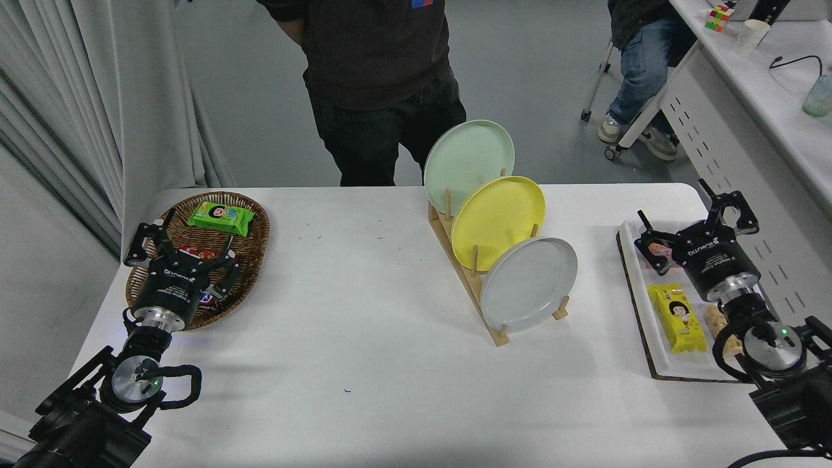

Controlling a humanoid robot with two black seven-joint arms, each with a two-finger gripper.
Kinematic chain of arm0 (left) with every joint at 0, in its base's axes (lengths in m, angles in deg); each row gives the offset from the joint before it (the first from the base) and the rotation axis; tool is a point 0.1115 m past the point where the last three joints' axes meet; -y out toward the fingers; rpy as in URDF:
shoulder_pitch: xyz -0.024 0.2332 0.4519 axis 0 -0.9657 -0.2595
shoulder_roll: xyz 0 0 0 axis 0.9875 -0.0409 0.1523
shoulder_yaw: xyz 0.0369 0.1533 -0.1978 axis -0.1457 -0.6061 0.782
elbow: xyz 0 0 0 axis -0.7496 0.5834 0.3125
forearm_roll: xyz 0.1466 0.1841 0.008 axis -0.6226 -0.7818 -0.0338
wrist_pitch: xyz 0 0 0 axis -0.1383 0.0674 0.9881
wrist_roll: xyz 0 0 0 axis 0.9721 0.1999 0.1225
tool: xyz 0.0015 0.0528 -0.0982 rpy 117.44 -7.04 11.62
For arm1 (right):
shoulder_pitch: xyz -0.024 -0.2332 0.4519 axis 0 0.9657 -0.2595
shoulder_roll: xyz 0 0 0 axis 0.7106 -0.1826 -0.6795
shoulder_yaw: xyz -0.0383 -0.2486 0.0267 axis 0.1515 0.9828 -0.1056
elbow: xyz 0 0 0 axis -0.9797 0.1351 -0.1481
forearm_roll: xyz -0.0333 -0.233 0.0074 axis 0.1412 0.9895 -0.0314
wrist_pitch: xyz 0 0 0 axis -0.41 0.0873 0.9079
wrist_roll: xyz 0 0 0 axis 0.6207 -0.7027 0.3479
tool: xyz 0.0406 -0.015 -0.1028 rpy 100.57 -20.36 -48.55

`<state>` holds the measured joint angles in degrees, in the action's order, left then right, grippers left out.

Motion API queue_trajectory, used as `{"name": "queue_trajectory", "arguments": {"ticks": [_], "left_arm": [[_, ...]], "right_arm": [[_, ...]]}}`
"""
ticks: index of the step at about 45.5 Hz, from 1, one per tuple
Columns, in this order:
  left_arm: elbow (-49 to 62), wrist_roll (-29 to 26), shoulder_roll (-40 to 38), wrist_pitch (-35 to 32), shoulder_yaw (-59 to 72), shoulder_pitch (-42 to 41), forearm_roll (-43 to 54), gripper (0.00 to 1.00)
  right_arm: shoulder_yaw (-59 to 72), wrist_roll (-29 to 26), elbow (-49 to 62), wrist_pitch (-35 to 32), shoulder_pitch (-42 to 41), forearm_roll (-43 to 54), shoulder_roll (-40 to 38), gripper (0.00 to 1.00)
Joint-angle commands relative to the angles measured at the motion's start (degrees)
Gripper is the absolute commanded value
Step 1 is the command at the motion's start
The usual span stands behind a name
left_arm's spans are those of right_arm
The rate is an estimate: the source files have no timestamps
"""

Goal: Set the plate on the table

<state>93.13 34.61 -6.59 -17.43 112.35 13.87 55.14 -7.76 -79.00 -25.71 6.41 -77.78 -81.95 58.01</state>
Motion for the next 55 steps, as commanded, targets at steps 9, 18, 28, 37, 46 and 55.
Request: {"name": "queue_trajectory", "arguments": {"ticks": [9,18,28,37,46,55], "left_arm": [[0.0,-0.03,0.02,-0.02,0.0,0.0,0.0,0.98],[0.0,0.06,-0.07,0.07,0.0,0.0,0.0,0.98],[0.0,-0.03,0.02,-0.02,0.0,0.0,0.0,0.98],[0.0,-0.03,0.02,-0.02,0.0,0.0,0.0,0.98],[0.0,-0.03,-0.07,-0.02,0.0,0.0,0.0,0.98],[0.0,-0.03,0.02,-0.02,0.0,0.0,0.0,0.98]], "right_arm": [[-0.34,0.09,1.37,-0.36,-0.34,-0.02,0.31,1.0],[-5.61,0.09,1.63,-0.1,-0.16,0.95,0.39,1.0],[-5.97,0.0,0.93,-0.54,-0.08,0.77,0.22,1.0],[-5.71,-0.09,0.93,-0.63,0.37,1.04,-0.05,1.0],[-4.74,-0.09,0.84,-2.91,1.16,1.04,-0.93,1.0],[-4.3,-0.35,0.58,-3.18,1.51,1.13,-1.19,1.0]]}}
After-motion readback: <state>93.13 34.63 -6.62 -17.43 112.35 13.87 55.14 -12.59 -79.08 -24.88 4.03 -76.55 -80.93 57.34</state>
